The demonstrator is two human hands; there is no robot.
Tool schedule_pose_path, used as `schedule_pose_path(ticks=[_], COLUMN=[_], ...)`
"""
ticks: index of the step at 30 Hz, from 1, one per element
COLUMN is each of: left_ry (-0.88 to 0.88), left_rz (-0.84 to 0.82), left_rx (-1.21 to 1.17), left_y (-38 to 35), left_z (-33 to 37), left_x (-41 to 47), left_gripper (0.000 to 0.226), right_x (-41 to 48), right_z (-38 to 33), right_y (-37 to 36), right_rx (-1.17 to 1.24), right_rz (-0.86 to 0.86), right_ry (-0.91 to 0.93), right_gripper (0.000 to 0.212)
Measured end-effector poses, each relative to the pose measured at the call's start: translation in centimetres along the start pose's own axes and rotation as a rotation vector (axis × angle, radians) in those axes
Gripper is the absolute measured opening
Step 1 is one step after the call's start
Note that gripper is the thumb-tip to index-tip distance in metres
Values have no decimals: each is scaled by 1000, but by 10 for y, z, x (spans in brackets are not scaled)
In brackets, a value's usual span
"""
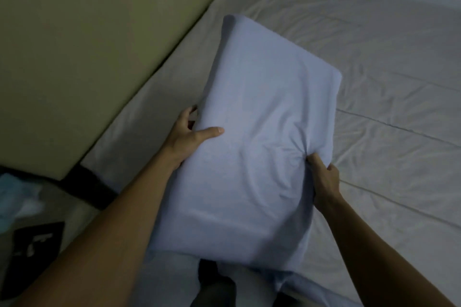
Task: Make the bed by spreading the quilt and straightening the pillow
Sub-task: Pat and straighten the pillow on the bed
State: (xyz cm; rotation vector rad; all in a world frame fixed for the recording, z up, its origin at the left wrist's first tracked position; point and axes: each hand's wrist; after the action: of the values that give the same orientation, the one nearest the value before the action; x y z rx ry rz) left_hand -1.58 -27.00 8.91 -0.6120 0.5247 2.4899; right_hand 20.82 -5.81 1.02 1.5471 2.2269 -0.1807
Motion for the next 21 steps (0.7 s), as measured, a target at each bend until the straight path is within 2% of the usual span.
schedule_pose_path(ticks=[2, 8, 13, 17, 21], left_ry=[-31, -75, -84, -94, -107], left_rz=[21, 102, 112, 138, 186], left_rx=[29, 110, 156, 243, 372], left_y=[55, 169, 228, 267, 299], left_z=[5, 16, 24, 38, 51], left_x=[4, 28, 60, 94, 139], left_gripper=[114, 95, 80, 87, 88], right_x=[-23, -59, -69, -65, -50], right_z=[-3, 11, 33, 48, 62], right_y=[-49, -169, -255, -325, -399], right_rx=[3, 32, 20, 9, 46], right_rz=[-35, -181, -289, -353, -418], right_ry=[-11, -173, -264, -346, -438], right_gripper=[39, 52, 24, 24, 6])
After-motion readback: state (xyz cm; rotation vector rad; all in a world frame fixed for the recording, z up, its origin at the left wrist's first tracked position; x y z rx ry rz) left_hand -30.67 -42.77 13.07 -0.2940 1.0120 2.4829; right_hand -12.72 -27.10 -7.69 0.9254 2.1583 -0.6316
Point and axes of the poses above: each hand's wrist, its own x-axis towards the middle knuckle, its own y-axis out of the back of the hand, z = x × y, and after that the axes turned 8 degrees about y, right-handed
